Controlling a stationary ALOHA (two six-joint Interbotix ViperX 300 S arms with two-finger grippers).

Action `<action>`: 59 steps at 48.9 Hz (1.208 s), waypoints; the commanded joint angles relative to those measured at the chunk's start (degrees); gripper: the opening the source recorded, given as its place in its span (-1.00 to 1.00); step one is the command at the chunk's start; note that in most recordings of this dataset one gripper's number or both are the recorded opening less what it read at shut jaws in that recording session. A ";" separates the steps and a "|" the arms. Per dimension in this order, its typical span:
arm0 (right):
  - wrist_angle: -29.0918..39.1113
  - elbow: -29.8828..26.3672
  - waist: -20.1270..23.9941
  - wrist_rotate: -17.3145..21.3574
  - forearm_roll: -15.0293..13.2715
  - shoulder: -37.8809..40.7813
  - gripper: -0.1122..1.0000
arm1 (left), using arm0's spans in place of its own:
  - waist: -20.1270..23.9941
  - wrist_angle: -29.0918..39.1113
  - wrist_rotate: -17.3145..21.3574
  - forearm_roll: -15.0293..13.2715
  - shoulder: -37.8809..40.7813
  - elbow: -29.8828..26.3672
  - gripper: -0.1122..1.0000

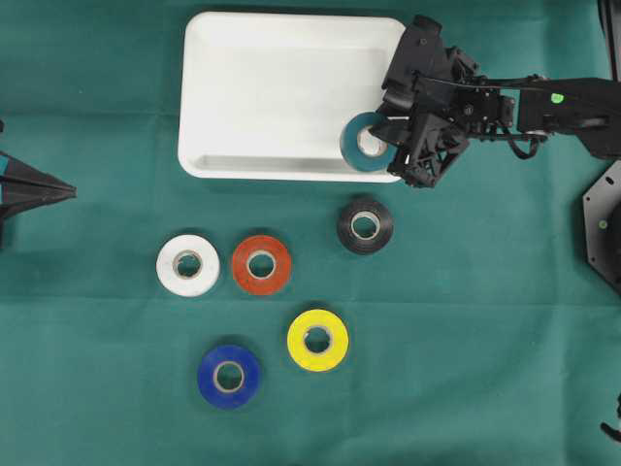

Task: Put the tape into the white case with the right arm.
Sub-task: 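Carry the teal roll into the white tray and release it, then lift the right gripper out of the tray and retract right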

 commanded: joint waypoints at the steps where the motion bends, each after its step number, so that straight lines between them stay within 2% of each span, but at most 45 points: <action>1: -2.20 -0.35 -0.53 0.26 -0.88 0.18 -0.81 | 0.00 -0.26 0.09 -0.09 0.35 -0.70 -0.79; 8: -4.04 -0.26 -0.88 0.26 -1.14 0.88 -0.81 | 0.00 -0.26 0.00 -0.09 0.35 -0.70 -0.79; 21: -2.11 0.18 -1.32 0.35 -1.14 1.23 -0.76 | 0.00 -0.26 0.00 -0.09 0.35 -0.70 -0.79; 26: -2.20 0.70 -1.41 0.35 -1.14 1.49 -0.41 | 0.00 -0.18 -0.09 0.00 0.35 -0.70 -0.79; 33: -2.20 1.23 -1.41 0.35 -1.14 1.58 0.37 | 0.00 -0.26 -0.09 -0.09 0.35 -0.79 -0.79; 35: -2.20 1.32 -1.41 0.35 -1.14 1.58 0.49 | 0.00 -0.26 -0.09 -0.09 0.35 -0.79 -0.79; 39: -2.20 1.49 -1.41 0.35 -1.14 1.58 0.35 | 0.00 -0.18 -0.09 -0.09 0.35 -0.97 -0.79; 48: -2.02 2.81 -1.41 0.35 -1.14 0.53 0.36 | 0.00 -0.18 -0.18 0.00 0.35 -0.70 -0.79; 59: -2.29 8.44 -1.41 0.35 -1.14 -6.42 0.35 | 0.00 -0.26 -0.18 -0.09 0.35 -0.79 -0.79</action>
